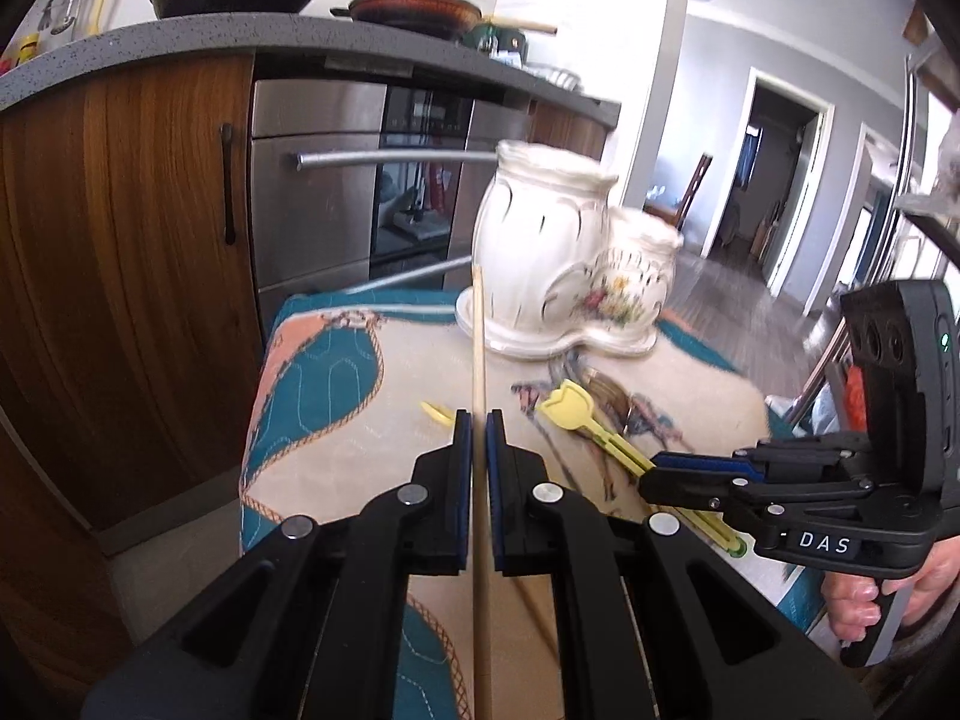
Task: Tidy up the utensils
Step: 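Lift chopstick into the tall holder cup with left tool while right tool carries tongs to the small cup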
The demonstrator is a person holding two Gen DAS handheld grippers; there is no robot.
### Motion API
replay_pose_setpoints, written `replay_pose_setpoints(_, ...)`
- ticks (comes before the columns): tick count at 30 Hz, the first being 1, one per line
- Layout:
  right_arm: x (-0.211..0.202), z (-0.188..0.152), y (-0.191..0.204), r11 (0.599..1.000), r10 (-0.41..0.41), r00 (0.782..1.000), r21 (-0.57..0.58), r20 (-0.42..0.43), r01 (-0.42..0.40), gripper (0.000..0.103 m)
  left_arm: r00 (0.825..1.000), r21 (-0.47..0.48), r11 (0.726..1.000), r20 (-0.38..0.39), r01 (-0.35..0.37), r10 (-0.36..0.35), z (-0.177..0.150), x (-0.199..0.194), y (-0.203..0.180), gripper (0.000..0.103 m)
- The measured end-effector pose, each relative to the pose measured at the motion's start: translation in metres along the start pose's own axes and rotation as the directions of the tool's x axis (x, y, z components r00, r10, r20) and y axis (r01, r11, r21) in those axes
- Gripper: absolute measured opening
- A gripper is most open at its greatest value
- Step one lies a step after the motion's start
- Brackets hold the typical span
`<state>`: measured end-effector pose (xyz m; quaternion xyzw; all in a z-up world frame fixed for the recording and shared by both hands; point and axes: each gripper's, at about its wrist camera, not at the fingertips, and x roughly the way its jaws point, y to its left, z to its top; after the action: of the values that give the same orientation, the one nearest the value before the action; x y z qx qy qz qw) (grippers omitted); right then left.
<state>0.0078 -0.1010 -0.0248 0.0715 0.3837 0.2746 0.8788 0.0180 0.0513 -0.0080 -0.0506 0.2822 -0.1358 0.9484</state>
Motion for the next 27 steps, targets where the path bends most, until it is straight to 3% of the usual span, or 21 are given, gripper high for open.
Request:
replay_pose_setpoints(6,-0.042,0.021,-0.021,0.999,0.028,0.98,0.035,0.196,-0.035,0.011,0.99,-0.039,0.997,0.131,0.06,-0.054,0.034,-0.014,0.008,0.005)
replay_pose_setpoints(9,-0.052,0.044,-0.034,0.999,0.001,0.964,0.048,0.267,-0.014,0.011,0.978,-0.058,0.988,0.165,0.142,-0.13,0.06,-0.008,0.009,0.005)
replay_pose_setpoints(14,-0.054,0.09,-0.067,0.994,-0.028,0.929,0.111,0.37,-0.015,0.011,0.948,-0.044,0.974,0.242,0.224,-0.207,0.117,0.014,0.0,0.005)
replay_pose_setpoints(18,-0.053,0.122,-0.092,0.988,-0.053,0.903,0.155,0.427,-0.016,0.011,0.932,-0.071,0.951,0.233,0.301,-0.278,0.158,0.049,-0.004,0.005)
replay_pose_setpoints(22,-0.047,0.137,-0.116,0.98,-0.063,0.862,0.195,0.502,-0.043,0.011,0.927,-0.104,0.949,0.266,0.299,-0.263,0.175,0.078,-0.007,0.005)
replay_pose_setpoints(27,-0.017,0.145,-0.127,0.974,-0.05,0.868,0.217,0.495,-0.068,0.011,0.926,-0.092,0.959,0.299,0.267,-0.229,0.188,0.1,-0.016,0.005)
